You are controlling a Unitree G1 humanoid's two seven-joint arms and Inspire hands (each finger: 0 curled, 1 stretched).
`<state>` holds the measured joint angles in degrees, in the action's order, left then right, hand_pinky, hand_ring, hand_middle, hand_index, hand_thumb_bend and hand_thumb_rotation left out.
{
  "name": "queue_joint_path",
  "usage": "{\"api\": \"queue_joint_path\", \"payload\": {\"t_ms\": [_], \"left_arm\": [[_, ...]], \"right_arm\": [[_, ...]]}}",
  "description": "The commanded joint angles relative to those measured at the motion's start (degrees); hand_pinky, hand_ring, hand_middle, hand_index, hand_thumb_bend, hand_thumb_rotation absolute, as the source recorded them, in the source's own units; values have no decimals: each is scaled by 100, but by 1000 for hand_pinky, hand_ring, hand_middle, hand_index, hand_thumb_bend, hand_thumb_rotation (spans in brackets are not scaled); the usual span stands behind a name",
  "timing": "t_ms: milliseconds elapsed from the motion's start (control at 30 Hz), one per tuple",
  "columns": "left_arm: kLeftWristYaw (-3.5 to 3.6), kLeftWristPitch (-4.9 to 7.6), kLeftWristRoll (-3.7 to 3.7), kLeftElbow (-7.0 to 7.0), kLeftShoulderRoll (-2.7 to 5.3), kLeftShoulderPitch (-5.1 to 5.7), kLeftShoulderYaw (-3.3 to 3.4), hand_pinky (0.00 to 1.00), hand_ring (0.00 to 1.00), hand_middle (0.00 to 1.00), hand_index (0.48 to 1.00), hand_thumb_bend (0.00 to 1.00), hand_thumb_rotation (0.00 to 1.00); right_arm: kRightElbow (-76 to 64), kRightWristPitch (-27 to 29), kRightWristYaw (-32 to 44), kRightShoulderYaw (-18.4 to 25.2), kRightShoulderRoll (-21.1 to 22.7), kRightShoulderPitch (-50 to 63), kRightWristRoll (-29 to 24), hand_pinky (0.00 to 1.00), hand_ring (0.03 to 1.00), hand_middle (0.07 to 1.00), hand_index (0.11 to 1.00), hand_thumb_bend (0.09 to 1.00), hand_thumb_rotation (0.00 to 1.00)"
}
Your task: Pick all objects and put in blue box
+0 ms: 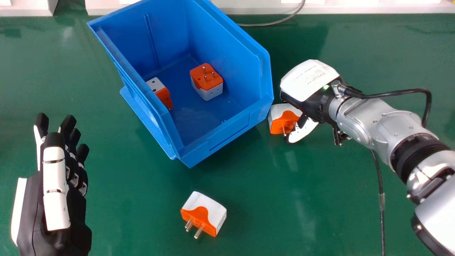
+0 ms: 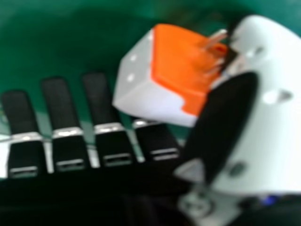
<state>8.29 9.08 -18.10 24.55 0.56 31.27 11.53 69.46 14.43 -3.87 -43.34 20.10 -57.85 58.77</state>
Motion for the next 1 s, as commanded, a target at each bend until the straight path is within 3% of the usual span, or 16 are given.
{"api": "queue_joint_path", "payload": {"t_ms": [0, 67, 133, 200, 400, 600, 800, 967], "left_arm": [[21, 44, -6, 113, -32, 26, 11, 1000, 1000, 982, 1000, 406, 948], [52, 68, 2, 79, -49, 12, 17, 1000, 1000, 985, 1000, 408, 955], [75, 78, 14, 41, -69, -8, 31, 1000, 1000, 985, 1000, 410, 969], [86, 75, 14, 2, -88, -38, 48, 1000, 1000, 986, 1000, 403, 982], [98, 60, 3, -105, -153, -147, 67, 1000, 1000, 986, 1000, 407, 989], [148, 49, -8, -179, -184, -244, 62, 1000, 1000, 987, 1000, 404, 1000], [200, 16, -85, -282, -185, -368, 93, 1000, 1000, 986, 1000, 400, 1000], [180, 38, -55, -325, -170, -424, 92, 1000, 1000, 987, 1000, 397, 1000]], "right_arm": [[-37, 5, 222, 92, -27, -76, -197, 547, 612, 647, 618, 339, 517], [-74, 19, 320, 140, 39, -52, -280, 545, 614, 653, 625, 327, 537], [-147, 111, 317, 189, 148, 0, -378, 438, 529, 591, 587, 322, 481], [-227, 69, 382, 227, 235, 49, -439, 393, 492, 558, 564, 326, 473], [-751, -16, 743, 586, 581, 316, -874, 481, 590, 643, 611, 325, 439], [-1787, -45, 1129, 910, 1130, 734, -1059, 432, 553, 623, 607, 307, 387], [-2890, 19, 1408, 1312, 1674, 1243, -1233, 381, 495, 568, 577, 296, 346], [-3579, 113, 1511, 1661, 1983, 1643, -1388, 322, 423, 500, 531, 308, 299]]}}
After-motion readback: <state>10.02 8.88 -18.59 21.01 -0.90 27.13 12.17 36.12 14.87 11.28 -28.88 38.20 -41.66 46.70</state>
